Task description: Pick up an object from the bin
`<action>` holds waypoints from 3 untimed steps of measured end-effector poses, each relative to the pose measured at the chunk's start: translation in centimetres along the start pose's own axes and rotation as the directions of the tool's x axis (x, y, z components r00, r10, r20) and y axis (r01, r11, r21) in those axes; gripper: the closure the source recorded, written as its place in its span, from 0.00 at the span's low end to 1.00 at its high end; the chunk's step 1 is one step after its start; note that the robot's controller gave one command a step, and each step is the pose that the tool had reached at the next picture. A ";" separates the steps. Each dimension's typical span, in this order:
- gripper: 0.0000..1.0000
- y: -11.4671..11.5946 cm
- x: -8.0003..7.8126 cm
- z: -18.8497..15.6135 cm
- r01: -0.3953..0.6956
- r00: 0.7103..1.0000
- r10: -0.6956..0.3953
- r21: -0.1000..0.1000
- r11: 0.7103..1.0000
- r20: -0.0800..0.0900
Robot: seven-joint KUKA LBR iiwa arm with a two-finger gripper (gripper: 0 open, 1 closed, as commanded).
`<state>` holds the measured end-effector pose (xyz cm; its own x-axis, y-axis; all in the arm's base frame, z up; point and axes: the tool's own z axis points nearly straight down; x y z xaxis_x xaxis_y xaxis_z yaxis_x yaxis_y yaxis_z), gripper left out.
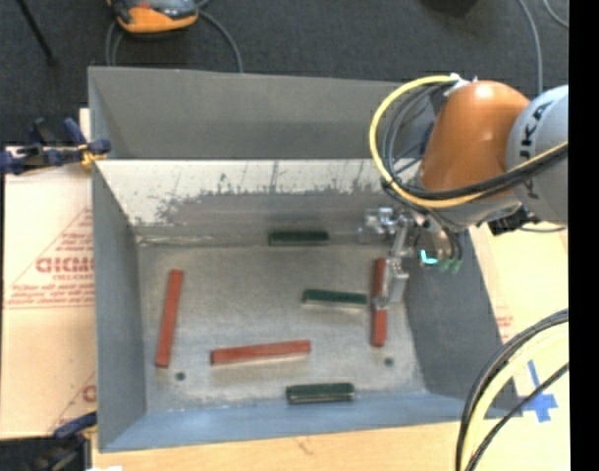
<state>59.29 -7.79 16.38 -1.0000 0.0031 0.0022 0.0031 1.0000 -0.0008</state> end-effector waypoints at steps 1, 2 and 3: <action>0.00 0.0 -0.2 -0.4 0.001 1.000 -0.001 0.001 1.000 0.007; 0.00 1.0 3.4 4.5 0.046 0.999 -0.046 0.002 0.999 0.012; 0.00 1.3 1.3 7.7 0.047 0.999 -0.047 -0.001 0.999 0.001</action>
Offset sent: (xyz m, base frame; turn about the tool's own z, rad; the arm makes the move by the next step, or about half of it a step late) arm -0.0696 0.0217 -0.0938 -0.0907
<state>57.95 -6.48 8.66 -0.9990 -0.0441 0.0010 -0.0441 0.9990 0.0002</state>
